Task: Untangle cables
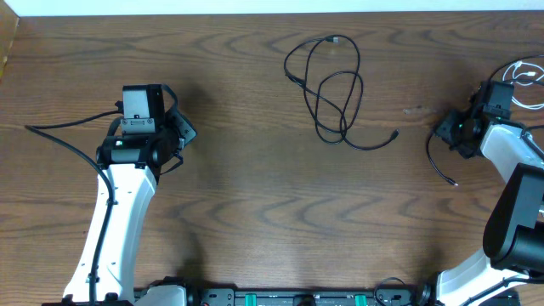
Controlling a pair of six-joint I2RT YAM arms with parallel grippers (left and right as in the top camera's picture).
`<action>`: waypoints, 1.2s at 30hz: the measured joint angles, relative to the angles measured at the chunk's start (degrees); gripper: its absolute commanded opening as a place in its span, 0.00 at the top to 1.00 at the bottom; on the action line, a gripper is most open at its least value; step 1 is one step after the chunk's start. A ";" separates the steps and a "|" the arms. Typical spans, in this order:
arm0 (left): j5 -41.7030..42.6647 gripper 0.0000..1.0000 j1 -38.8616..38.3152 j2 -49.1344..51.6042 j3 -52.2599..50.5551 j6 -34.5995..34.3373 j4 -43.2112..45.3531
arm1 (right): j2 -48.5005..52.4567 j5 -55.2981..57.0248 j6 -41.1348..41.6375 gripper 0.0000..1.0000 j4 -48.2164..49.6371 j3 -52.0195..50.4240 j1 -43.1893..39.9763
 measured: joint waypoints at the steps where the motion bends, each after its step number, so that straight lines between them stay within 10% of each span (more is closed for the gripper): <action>1: 0.00 0.85 0.00 0.00 0.00 0.00 -0.02 | -0.02 0.20 0.00 0.50 0.13 -0.11 0.00; 8: 0.00 0.85 0.00 0.00 0.00 0.00 -0.11 | 1.20 1.18 0.00 0.54 0.68 -1.27 0.02; 16: 0.00 0.85 0.00 0.00 0.00 0.00 -0.90 | 1.97 1.46 0.37 0.99 2.40 -1.27 0.00; 36: 0.00 0.85 0.00 0.00 0.00 -0.02 -1.03 | -12.90 2.51 -0.98 0.99 8.79 19.17 -21.90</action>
